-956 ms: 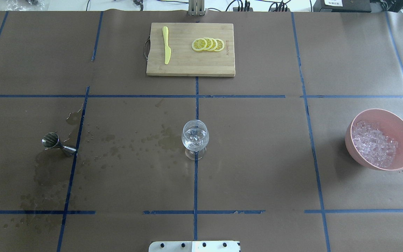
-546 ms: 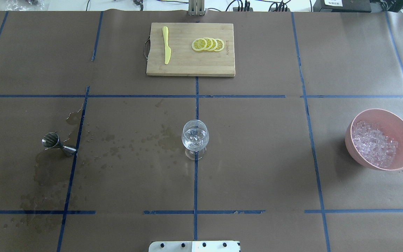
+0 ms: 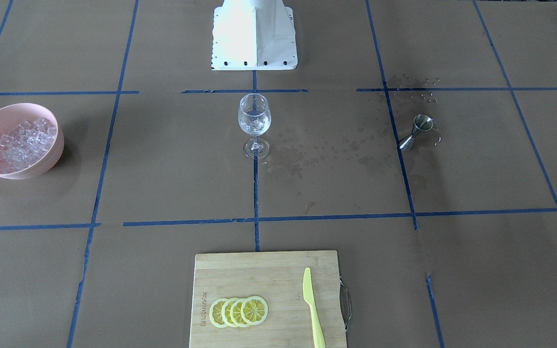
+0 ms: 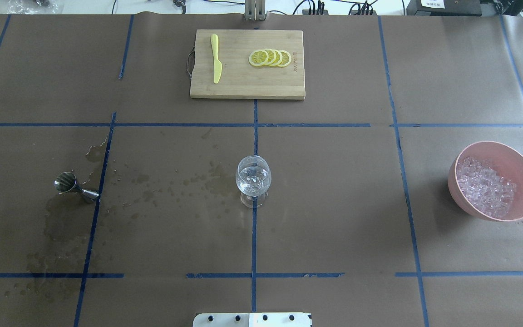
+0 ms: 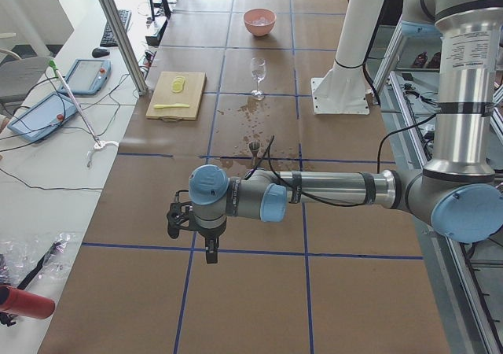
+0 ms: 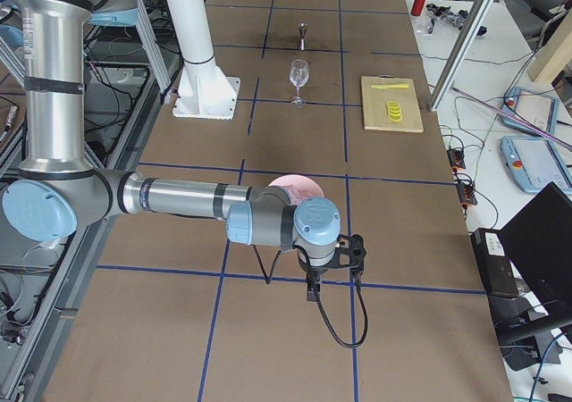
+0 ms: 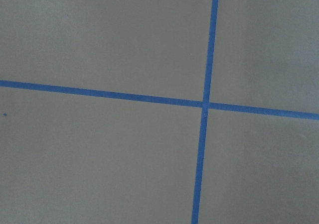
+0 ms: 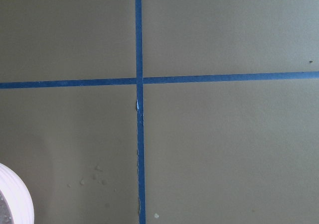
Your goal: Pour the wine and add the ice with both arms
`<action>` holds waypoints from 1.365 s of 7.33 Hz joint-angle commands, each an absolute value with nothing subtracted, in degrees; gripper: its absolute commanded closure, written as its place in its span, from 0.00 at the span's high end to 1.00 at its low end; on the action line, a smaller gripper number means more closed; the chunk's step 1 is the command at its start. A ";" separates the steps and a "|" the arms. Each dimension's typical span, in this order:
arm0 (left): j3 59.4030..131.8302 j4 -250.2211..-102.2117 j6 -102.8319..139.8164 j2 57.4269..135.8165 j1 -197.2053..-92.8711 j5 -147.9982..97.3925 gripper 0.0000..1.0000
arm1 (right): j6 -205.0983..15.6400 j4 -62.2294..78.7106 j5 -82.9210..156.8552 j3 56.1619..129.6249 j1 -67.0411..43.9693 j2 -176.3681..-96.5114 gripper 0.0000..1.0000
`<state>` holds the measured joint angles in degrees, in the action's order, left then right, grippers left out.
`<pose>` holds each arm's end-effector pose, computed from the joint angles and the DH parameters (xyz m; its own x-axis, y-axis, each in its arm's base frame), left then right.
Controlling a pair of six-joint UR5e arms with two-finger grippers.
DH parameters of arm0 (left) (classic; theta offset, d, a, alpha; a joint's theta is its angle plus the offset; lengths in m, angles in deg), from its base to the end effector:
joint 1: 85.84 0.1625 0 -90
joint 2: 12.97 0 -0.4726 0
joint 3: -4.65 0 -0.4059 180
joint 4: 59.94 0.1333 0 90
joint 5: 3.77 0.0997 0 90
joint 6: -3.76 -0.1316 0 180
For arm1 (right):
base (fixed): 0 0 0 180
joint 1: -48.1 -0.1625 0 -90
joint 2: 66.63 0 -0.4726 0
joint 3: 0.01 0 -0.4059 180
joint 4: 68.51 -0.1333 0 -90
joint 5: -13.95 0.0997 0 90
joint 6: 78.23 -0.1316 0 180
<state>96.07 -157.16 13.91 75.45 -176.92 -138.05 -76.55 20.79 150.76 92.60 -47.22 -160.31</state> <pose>-0.0509 -0.5025 0.7173 0.7029 -0.1037 -0.7037 0.1448 0.9895 -0.0011 0.0812 -0.4691 0.7324 0.6835 0.0389 0.7289 -0.0727 0.9972 0.0149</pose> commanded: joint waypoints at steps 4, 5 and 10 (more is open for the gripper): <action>95.79 -156.71 8.68 75.18 -176.90 -138.07 1.00 | -76.56 20.79 150.97 92.62 -47.18 -160.32 1.00; 95.79 -156.97 9.03 75.09 -176.90 -137.98 1.00 | -76.56 20.79 150.97 92.54 -47.18 -160.41 1.00; 95.44 -157.06 9.04 75.09 -176.81 -138.07 1.00 | -76.56 20.79 150.97 92.54 -47.18 -160.41 1.00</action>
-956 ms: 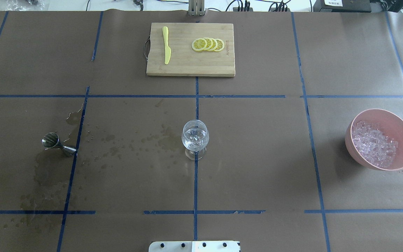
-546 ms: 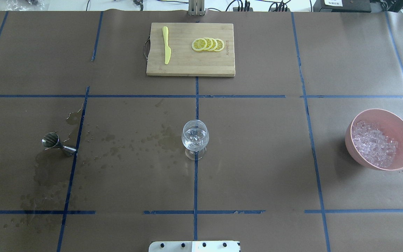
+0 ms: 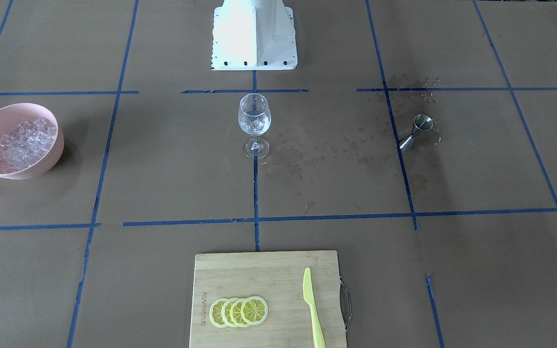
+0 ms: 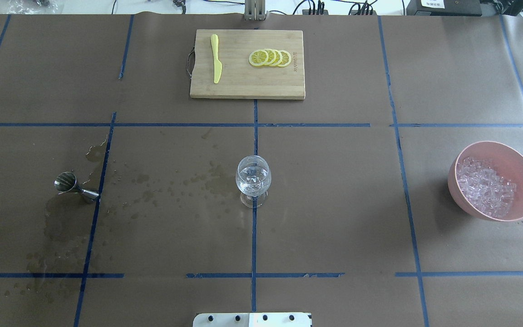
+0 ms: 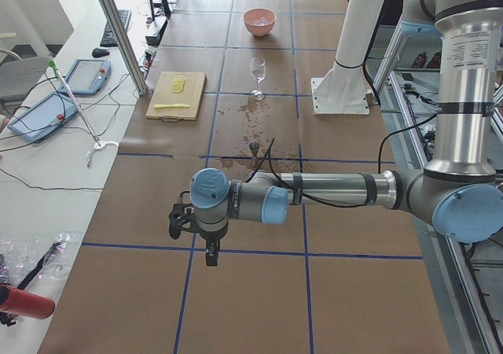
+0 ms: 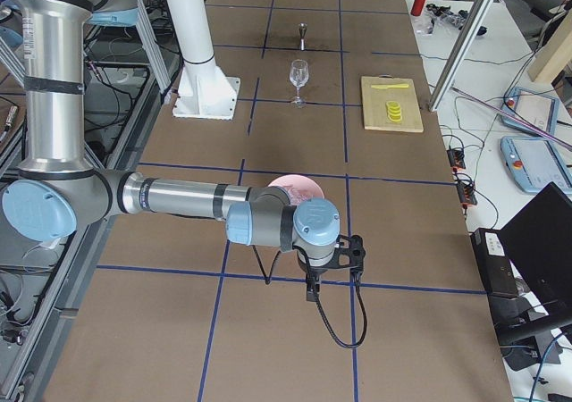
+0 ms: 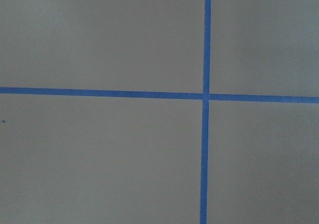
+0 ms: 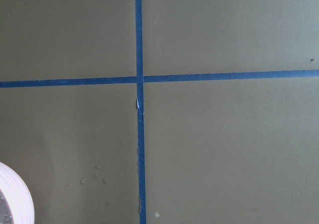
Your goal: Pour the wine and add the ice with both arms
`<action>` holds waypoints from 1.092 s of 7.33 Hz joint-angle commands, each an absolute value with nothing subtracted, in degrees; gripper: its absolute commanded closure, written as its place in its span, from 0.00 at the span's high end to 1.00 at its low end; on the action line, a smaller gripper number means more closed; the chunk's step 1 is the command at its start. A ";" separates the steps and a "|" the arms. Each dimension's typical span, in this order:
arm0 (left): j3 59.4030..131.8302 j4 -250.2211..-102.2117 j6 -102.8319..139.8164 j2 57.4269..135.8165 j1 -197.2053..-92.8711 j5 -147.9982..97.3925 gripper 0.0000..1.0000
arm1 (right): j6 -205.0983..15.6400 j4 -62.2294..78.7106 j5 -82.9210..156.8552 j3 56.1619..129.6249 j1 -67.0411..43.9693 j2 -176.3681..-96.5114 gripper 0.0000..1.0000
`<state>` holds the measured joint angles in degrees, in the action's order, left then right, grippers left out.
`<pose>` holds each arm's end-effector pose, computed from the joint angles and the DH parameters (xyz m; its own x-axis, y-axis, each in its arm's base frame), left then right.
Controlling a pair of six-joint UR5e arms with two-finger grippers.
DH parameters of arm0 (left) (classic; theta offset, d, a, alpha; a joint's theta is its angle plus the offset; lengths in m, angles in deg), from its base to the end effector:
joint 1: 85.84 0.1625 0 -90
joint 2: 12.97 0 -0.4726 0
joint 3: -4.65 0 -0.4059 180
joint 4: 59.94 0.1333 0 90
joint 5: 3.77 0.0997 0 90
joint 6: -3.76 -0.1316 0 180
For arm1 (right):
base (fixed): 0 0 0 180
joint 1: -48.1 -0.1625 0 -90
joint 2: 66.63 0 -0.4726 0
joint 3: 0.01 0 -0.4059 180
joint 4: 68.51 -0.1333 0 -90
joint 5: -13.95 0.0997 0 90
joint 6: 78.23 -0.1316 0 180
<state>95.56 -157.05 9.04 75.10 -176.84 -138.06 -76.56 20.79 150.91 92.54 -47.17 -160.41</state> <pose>-0.0501 -0.4983 0.7251 0.7124 -0.0302 -0.7012 0.0833 0.9957 0.0417 0.0805 -0.4681 0.7335 0.6814 0.0404 0.7308 -0.0720 0.9973 0.0121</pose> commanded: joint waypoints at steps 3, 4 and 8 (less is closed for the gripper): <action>94.82 -157.06 8.77 75.09 -176.81 -138.15 1.00 | -76.56 20.79 150.97 92.80 -47.18 -160.41 1.00; 94.74 -157.06 8.68 75.09 -176.72 -138.07 1.00 | -76.56 20.79 150.97 92.80 -47.18 -160.41 1.00; 94.82 -157.06 5.09 75.09 -176.55 -138.07 1.00 | -76.56 20.70 150.97 92.80 -47.18 -160.41 1.00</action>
